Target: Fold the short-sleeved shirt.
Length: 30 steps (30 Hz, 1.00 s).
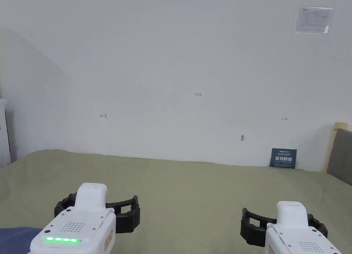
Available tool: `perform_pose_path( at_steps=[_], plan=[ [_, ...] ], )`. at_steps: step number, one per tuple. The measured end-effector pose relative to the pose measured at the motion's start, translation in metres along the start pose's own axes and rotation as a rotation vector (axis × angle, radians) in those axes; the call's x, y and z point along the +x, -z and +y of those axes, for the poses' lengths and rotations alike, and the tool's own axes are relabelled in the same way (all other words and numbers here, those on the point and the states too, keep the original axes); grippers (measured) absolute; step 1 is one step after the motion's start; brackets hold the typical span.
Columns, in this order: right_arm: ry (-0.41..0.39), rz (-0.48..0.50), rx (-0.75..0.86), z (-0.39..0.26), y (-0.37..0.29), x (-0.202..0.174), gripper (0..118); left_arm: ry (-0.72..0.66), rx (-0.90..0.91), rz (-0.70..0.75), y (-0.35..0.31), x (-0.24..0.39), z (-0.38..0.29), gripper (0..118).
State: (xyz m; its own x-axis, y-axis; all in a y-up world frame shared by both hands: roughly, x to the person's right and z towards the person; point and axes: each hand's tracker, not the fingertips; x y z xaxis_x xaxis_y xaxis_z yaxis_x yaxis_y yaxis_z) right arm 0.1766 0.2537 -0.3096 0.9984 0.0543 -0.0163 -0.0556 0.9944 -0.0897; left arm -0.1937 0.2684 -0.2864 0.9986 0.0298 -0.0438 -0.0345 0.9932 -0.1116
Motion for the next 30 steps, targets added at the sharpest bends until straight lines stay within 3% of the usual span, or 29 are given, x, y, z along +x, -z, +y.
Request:
perform_pose_path(
  at_steps=[30],
  plan=[
    [0.018, 0.004, -0.004, 0.0080, -0.0013, 0.0004, 118, -0.002, -0.007, -0.001, -0.0042, 0.0012, 0.0067, 118]
  ],
)
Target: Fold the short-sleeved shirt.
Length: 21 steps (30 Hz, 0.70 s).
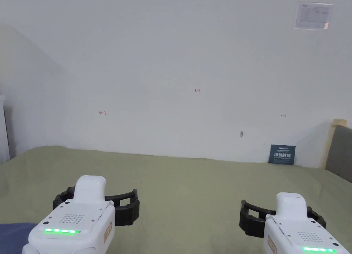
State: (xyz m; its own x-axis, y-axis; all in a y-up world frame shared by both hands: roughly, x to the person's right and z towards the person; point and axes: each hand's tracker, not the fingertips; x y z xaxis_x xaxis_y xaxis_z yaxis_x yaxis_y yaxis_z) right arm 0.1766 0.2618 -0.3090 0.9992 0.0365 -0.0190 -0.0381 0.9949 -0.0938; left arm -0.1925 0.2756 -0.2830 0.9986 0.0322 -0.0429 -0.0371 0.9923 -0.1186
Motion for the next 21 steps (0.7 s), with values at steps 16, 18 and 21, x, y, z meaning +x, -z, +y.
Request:
perform_pose_path(
  at_steps=[16, 18, 21],
  plan=[
    [-0.028, 0.014, 0.023, 0.0046, -0.0019, -0.0037, 118, 0.003, 0.005, 0.009, -0.0013, 0.0026, 0.0004, 118],
    [-0.028, 0.014, 0.023, 0.0051, -0.0010, -0.0034, 118, 0.002, 0.003, 0.005, -0.0012, 0.0013, 0.0008, 118],
    [-0.018, 0.011, 0.022, 0.0058, -0.0013, -0.0027, 118, -0.001, 0.006, 0.006, -0.0016, 0.0007, 0.0016, 118]
  ],
)
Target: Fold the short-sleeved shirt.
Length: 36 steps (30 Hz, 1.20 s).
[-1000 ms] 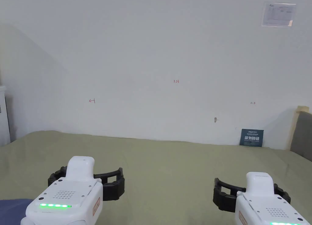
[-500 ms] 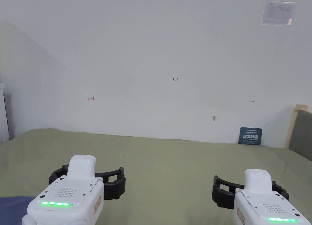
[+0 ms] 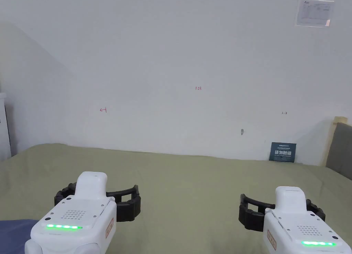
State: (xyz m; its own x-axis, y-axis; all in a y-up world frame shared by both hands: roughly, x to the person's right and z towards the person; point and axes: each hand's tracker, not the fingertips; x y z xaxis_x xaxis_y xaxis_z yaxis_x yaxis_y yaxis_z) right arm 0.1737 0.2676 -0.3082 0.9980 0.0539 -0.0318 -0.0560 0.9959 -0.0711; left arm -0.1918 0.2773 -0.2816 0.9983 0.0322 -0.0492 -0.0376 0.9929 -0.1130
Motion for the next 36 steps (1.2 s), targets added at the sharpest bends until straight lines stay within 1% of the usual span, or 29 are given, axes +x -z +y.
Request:
perform_pose_path(
  at_steps=[19, 28, 32, 36],
  plan=[
    [0.013, -0.010, -0.004, -0.0029, -0.0019, 0.0046, 118, 0.001, 0.014, -0.002, -0.0037, -0.0007, 0.0019, 118],
    [0.004, -0.012, 0.008, -0.0026, -0.0044, 0.0046, 118, -0.014, 0.006, -0.001, -0.0033, -0.0014, -0.0002, 118],
    [0.001, -0.016, 0.038, -0.0027, -0.0061, 0.0041, 118, -0.015, 0.027, 0.008, -0.0043, -0.0007, -0.0013, 118],
    [-0.011, -0.017, 0.035, -0.0016, -0.0051, 0.0021, 118, 0.003, 0.046, 0.006, -0.0051, 0.0009, -0.0013, 118]
  ],
)
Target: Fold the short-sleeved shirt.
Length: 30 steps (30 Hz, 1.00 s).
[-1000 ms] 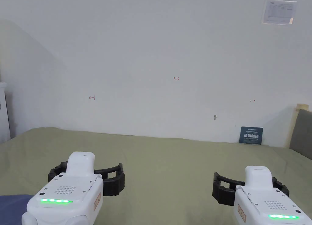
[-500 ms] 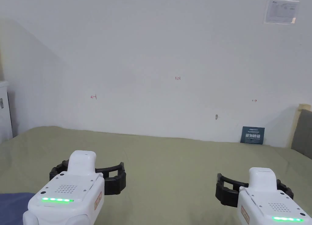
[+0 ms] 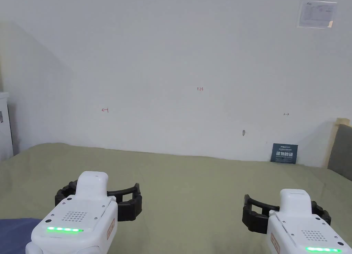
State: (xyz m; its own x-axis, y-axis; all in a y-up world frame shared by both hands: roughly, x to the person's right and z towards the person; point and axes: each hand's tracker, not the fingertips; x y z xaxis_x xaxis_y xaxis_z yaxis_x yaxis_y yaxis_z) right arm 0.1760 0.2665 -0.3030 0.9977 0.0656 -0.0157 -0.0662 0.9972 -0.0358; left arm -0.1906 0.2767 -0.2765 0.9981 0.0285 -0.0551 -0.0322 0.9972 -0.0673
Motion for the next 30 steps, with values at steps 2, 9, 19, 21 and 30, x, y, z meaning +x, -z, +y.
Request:
perform_pose_path(
  at_steps=[2, 9, 19, 21, 30],
  plan=[
    [-0.002, -0.001, -0.006, 0.0002, 0.0006, -0.0007, 118, 0.006, -0.002, 0.000, 0.0000, 0.0014, 0.0009, 118],
    [0.004, 0.001, -0.007, -0.0003, 0.0019, -0.0002, 118, -0.013, -0.008, -0.002, 0.0023, 0.0011, 0.0007, 118],
    [-0.003, -0.009, -0.009, -0.0021, 0.0026, 0.0012, 118, -0.011, -0.004, 0.006, 0.0023, 0.0010, 0.0001, 118],
    [-0.004, -0.005, -0.005, -0.0017, 0.0021, 0.0011, 118, -0.015, -0.001, 0.001, 0.0024, 0.0003, -0.0003, 118],
    [-0.015, -0.004, -0.004, -0.0005, 0.0031, 0.0001, 118, -0.016, -0.008, -0.007, 0.0044, 0.0016, -0.0010, 118]
  ],
)
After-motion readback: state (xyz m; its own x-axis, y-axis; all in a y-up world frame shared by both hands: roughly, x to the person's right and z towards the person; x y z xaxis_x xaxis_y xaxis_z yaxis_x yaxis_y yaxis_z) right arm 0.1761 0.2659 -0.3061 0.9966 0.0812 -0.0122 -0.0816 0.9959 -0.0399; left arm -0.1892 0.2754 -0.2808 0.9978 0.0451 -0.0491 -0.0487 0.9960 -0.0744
